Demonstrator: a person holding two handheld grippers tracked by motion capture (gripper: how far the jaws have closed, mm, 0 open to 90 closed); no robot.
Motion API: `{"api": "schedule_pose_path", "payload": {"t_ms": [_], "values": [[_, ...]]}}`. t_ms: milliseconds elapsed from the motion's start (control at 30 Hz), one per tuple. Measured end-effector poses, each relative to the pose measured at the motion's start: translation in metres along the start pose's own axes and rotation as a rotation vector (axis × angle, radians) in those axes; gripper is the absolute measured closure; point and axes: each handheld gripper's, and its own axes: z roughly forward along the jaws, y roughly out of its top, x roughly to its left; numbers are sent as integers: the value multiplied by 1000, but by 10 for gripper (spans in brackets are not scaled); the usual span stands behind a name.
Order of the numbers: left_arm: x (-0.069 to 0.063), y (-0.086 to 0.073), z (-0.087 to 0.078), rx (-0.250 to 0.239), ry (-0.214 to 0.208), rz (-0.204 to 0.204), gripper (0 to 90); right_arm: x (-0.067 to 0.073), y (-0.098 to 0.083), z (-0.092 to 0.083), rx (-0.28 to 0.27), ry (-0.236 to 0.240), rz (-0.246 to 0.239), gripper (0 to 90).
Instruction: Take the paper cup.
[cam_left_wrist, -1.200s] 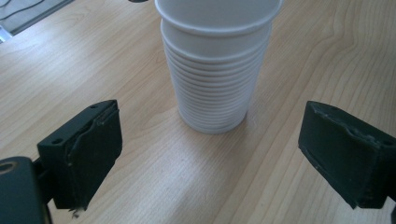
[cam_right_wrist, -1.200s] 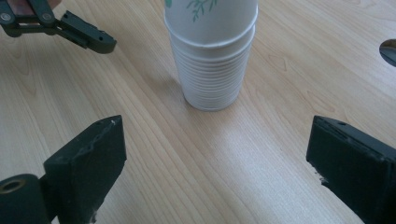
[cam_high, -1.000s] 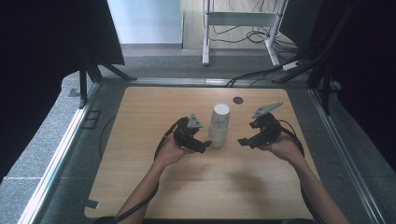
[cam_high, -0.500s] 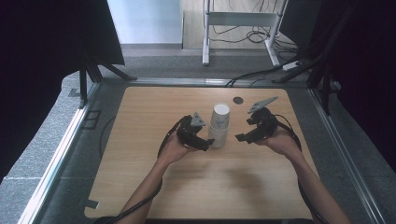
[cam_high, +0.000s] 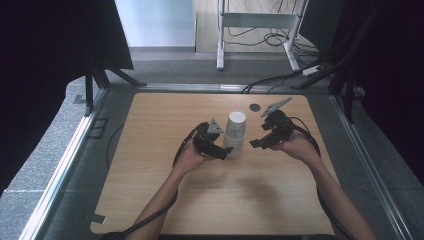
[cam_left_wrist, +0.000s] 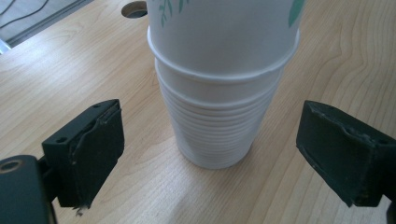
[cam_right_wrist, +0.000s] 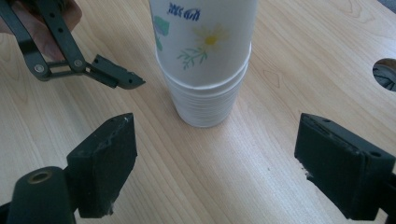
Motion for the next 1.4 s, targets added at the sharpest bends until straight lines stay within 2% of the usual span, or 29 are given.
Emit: {"api": "schedule_pose_path", "payload": {"t_ms": [567,1200,1400], "values": [[-1,6,9,-15,-4,3,97,-1,26,1,64,-4,-19,136],[0,8,15,-54,-20,-23,134,-3,62,6,130,20,-36,147],[0,8,17,-49,-30,-26,141,-4,73,6,156,20,-50,151]]}}
